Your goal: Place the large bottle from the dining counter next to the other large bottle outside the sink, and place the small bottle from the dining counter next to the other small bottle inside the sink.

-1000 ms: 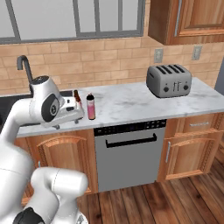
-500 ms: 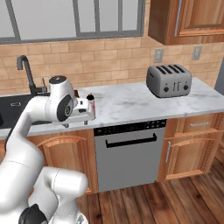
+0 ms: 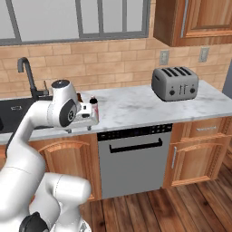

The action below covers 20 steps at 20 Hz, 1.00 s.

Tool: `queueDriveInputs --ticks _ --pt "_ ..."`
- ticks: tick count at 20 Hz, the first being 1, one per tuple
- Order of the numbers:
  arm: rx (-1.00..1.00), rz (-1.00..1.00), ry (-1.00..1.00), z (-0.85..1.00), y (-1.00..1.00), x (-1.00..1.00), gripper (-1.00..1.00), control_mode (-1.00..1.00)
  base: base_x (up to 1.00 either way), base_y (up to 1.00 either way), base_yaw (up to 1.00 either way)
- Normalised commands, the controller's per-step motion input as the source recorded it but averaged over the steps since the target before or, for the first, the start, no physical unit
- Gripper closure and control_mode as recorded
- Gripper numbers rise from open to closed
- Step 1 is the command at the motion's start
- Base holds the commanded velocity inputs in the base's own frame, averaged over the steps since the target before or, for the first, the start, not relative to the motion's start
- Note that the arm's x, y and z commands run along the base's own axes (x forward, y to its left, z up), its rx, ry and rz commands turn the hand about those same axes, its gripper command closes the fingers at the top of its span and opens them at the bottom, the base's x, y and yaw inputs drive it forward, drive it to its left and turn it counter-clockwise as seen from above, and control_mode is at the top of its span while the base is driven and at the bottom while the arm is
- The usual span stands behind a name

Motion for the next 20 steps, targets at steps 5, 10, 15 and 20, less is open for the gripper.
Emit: queueDriveInputs --ticks 5,10,15,20 --pt "0.0 0.0 0.0 -0.01 0.0 -0.04 -1.0 1.0 -0.56 0.1 -0.01" --pt "0.0 0.0 0.0 0.0 0.0 0.0 -1.0 1.0 -0.67 0.12 -0.08" --pt "0.0 0.0 0.0 0.0 0.0 0.0 -1.0 1.0 -0.25 0.01 -0.36" --pt "0.0 0.0 0.0 0.0 0.0 0.0 -1.0 1.0 0.0 0.0 -0.62"
